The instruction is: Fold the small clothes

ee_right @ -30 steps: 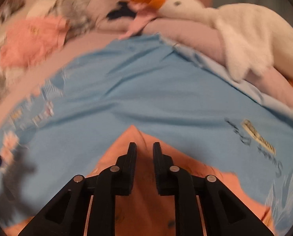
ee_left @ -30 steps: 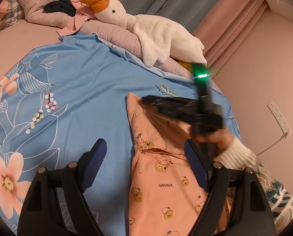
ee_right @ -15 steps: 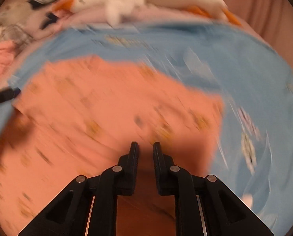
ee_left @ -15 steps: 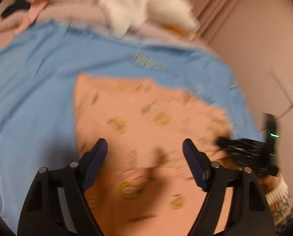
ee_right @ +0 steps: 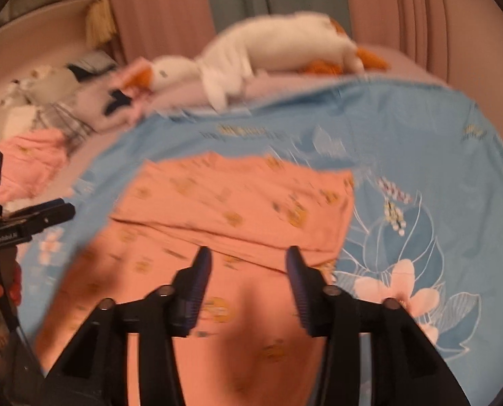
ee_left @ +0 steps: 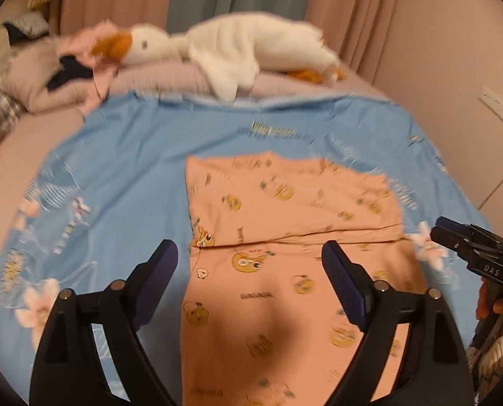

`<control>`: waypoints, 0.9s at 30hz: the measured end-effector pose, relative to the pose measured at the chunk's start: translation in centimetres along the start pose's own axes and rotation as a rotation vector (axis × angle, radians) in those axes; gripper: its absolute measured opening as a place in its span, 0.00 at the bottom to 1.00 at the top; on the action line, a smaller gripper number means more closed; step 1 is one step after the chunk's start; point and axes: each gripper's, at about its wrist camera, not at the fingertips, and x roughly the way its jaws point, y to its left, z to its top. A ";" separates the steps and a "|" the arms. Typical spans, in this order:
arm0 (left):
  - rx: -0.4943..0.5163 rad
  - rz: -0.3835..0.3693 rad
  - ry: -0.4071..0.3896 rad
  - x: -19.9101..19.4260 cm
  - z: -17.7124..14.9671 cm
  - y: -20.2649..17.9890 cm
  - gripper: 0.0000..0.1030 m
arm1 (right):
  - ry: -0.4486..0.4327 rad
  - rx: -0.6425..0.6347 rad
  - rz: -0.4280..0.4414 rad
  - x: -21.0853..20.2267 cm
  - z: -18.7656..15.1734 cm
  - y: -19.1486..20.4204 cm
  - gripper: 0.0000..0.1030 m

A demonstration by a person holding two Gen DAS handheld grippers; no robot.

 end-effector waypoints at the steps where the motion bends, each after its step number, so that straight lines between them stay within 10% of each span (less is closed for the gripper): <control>1: 0.016 0.019 -0.022 -1.6 0.1 -0.6 0.85 | -0.021 -0.006 0.011 -1.0 0.1 0.5 0.47; 12: 0.109 0.016 -0.274 -16.5 3.5 -5.5 0.93 | -0.267 0.003 0.119 -11.7 2.8 3.7 0.48; 27: 0.089 -0.076 -0.318 -20.2 3.1 -7.7 0.94 | -0.389 0.024 0.078 -17.2 4.3 4.8 0.56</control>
